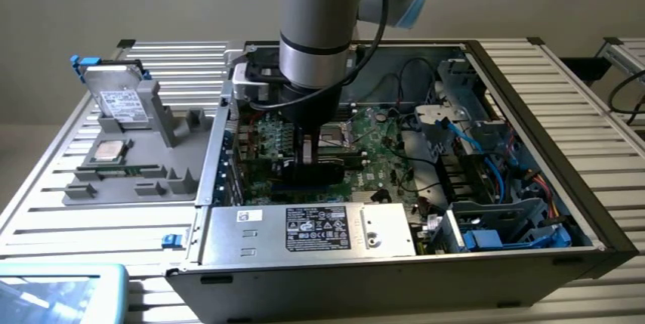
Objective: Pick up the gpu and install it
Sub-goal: 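Insert the gpu into the slot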
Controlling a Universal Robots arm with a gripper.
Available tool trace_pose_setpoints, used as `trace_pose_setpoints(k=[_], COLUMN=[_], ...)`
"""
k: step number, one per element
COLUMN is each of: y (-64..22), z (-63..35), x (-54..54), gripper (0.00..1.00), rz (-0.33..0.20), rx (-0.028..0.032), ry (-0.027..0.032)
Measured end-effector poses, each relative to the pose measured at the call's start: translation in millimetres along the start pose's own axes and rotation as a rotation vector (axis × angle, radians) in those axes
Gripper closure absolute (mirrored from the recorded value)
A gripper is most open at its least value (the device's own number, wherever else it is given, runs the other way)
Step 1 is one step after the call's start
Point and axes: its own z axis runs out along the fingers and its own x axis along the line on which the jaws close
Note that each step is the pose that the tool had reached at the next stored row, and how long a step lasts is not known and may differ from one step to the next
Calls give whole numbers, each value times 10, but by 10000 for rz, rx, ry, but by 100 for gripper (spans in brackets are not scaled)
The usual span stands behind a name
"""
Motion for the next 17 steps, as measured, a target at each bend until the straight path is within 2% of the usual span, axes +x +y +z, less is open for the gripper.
trace_pose_setpoints(k=[14,17], y=[0,0], z=[19,24], x=[0,-1], gripper=[72,72], rz=[-66,-68], rx=[-22,-53], ry=[7,8])
